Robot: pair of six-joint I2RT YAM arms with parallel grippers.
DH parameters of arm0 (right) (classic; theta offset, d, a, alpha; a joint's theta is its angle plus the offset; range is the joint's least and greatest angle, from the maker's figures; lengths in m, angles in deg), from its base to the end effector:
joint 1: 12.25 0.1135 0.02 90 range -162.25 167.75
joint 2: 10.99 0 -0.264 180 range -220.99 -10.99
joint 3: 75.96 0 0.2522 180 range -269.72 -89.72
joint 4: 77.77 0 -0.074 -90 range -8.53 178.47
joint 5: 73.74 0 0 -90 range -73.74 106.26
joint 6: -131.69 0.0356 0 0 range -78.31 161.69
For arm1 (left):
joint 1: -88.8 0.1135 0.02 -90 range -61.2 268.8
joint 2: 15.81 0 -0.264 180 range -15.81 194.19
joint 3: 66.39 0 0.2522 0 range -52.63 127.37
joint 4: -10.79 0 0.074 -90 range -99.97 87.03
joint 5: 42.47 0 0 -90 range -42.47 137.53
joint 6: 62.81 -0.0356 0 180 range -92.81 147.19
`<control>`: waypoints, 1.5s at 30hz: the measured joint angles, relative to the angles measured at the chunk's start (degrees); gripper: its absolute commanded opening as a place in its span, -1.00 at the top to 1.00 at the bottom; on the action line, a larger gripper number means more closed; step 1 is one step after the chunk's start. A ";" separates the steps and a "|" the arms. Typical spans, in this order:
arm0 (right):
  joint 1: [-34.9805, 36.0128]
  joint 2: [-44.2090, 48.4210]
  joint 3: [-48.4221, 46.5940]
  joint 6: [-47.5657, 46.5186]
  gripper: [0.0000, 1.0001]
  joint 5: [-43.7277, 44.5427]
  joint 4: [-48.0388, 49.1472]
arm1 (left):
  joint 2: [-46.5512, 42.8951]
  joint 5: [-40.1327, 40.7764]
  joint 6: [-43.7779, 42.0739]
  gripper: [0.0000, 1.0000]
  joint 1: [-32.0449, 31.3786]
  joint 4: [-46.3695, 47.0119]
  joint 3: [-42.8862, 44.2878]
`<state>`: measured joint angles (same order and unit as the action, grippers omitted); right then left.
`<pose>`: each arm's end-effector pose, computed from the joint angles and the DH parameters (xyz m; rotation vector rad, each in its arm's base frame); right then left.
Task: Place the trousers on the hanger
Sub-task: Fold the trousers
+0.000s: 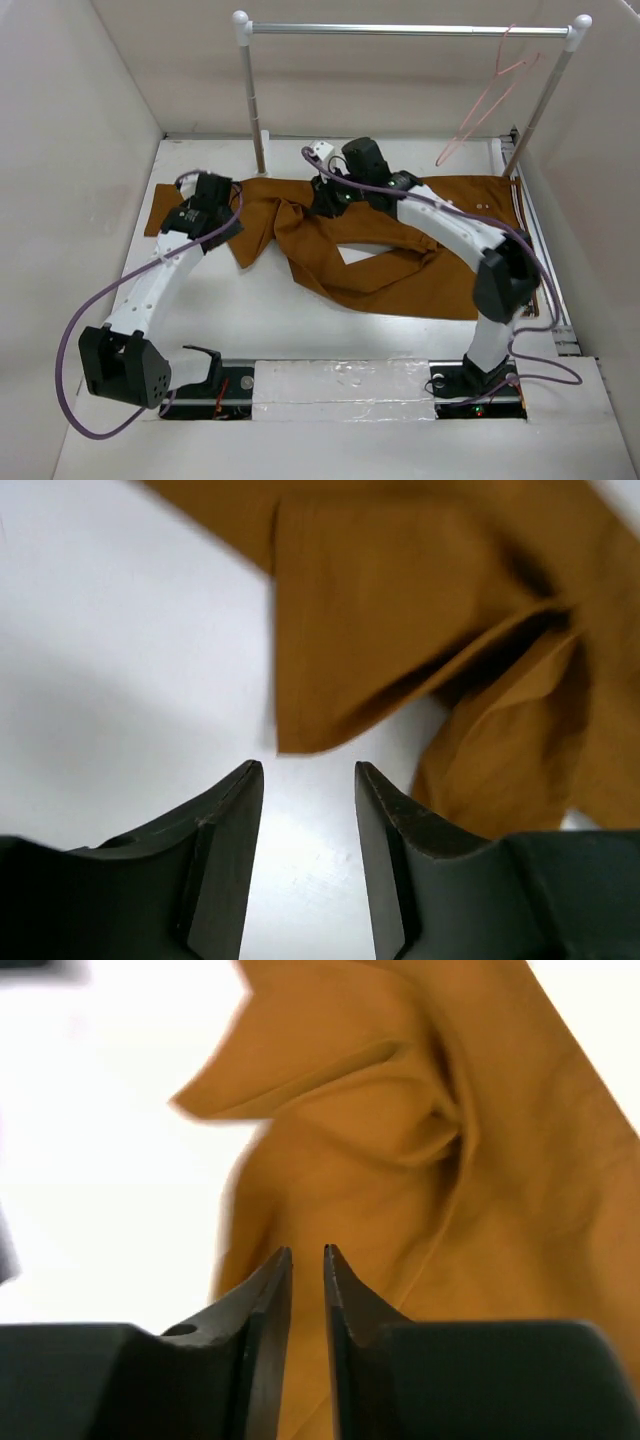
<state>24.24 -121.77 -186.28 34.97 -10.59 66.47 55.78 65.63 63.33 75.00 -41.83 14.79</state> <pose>0.3532 0.2812 0.2958 -1.0690 1.9683 0.8026 0.2591 -0.0523 0.3324 -0.5946 2.1992 -0.0887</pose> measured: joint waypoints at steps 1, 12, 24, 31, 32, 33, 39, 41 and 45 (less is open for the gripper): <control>1.20 5.42 3.93 0.00 1.00 0.94 0.39 | -1.03 -1.22 2.75 0.14 0.00 0.02 -3.61; 7.04 28.24 29.44 -2.19 0.04 3.39 4.33 | -4.83 -11.61 28.74 -0.23 0.00 13.53 -27.71; 11.98 34.47 41.31 -1.14 0.06 1.09 3.82 | -0.72 -7.15 45.75 -0.01 0.00 28.52 -35.39; 11.89 36.30 41.31 -0.76 0.05 3.19 2.89 | 6.62 -5.62 45.38 1.00 0.70 29.81 -32.37; 11.56 36.94 41.31 -0.74 0.05 3.56 2.51 | 6.64 -5.22 44.26 1.00 0.90 28.37 -30.97; 11.21 37.57 41.31 -0.72 0.04 3.87 2.21 | 6.54 -4.04 42.88 1.00 1.14 26.12 -28.61; 6.08 39.85 41.31 -0.46 -0.15 4.63 -0.81 | -4.17 5.97 32.48 1.00 1.16 19.43 -9.57; 4.28 40.30 41.31 -0.46 -0.18 4.87 -2.14 | -9.81 10.14 29.44 1.00 1.18 18.21 -4.31; 1.16 42.32 42.01 -0.13 -0.19 5.49 -4.79 | -18.36 19.71 24.79 1.00 1.18 14.67 3.21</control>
<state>25.40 -79.46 -144.27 34.84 -5.10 61.68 37.42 85.35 88.12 76.18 -27.16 18.00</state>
